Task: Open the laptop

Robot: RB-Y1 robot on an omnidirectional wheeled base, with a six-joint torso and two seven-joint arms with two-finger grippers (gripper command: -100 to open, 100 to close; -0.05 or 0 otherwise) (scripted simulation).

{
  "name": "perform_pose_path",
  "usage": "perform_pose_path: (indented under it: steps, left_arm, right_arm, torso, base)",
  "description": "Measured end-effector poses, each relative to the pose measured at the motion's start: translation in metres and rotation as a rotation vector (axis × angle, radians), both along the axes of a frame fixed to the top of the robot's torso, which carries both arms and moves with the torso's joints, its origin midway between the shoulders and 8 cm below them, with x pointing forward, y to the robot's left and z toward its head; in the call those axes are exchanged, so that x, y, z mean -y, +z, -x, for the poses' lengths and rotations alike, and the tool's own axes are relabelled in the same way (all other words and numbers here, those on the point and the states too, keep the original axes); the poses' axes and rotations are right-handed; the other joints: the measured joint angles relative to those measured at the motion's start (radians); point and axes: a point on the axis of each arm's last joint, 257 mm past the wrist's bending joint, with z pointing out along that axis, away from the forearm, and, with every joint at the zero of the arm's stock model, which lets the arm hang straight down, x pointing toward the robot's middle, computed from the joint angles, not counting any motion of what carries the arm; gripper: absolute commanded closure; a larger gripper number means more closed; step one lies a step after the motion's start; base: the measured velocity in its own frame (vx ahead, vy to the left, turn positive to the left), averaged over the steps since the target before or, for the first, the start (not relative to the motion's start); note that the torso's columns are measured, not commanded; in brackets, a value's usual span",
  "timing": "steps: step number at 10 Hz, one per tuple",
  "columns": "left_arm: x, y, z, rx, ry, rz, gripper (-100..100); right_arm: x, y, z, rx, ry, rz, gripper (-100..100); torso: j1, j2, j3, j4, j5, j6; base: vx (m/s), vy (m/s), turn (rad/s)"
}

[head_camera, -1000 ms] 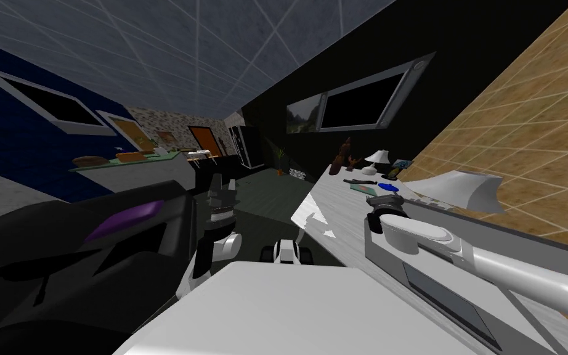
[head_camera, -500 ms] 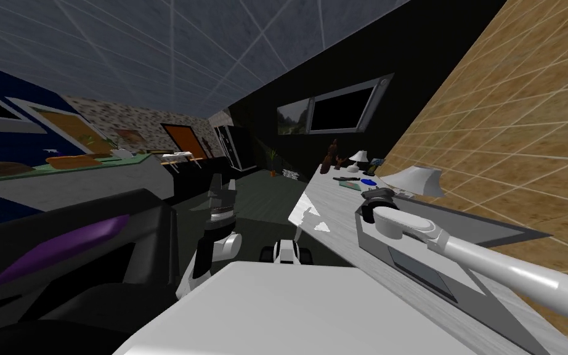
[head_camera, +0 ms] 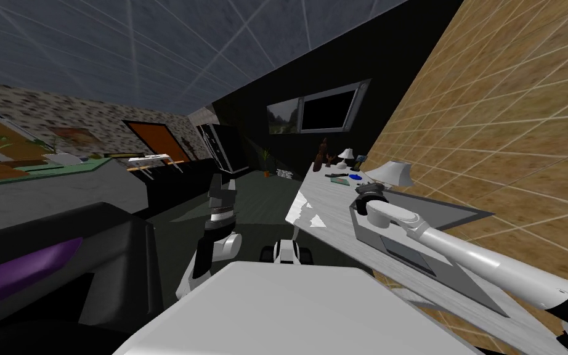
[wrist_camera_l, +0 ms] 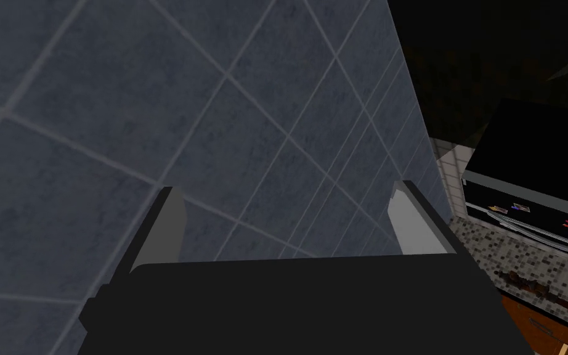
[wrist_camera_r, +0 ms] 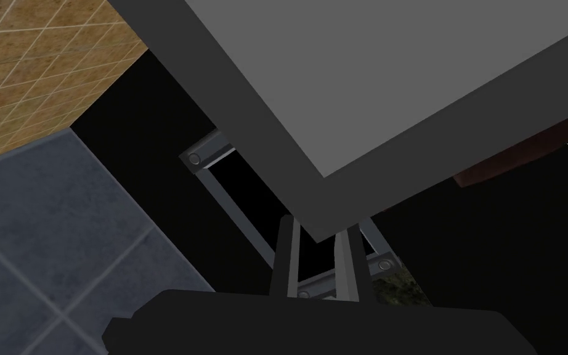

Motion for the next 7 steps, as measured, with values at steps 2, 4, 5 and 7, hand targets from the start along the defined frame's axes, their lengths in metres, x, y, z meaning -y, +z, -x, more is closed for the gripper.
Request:
perform_pose_path:
  steps: [2, 4, 5, 7]
  left_arm:
    - [0.000, 0.000, 0.000, 0.000, 0.000, 0.000, 0]
    - [0.000, 0.000, 0.000, 0.000, 0.000, 0.000, 0]
    - [0.000, 0.000, 0.000, 0.000, 0.000, 0.000, 0]
    - [0.000, 0.000, 0.000, 0.000, 0.000, 0.000, 0]
  right_arm:
    - [-0.003, -0.005, -0.015, 0.002, 0.013, -0.018, 100]
    - [-0.016, 0.005, -0.039, 0.021, 0.046, -0.002, 100]
    - [-0.015, 0.001, -0.044, 0.018, 0.053, -0.014, 100]
    - [-0.020, -0.008, -0.050, 0.006, 0.075, -0.028, 100]
  torso:
    - [-0.003, -0.004, -0.002, -0.004, -0.004, -0.008]
    - [0.000, 0.000, 0.000, 0.000, 0.000, 0.001]
    - [-0.002, 0.000, 0.000, -0.001, -0.002, -0.003]
    - [-0.004, -0.006, -0.004, -0.005, -0.005, -0.006]
  base:
    - [0.000, 0.018, -0.145]
    - [0.010, 0.055, -0.229]
    - [0.005, -0.002, 0.013]
    - [-0.005, 0.017, -0.150]
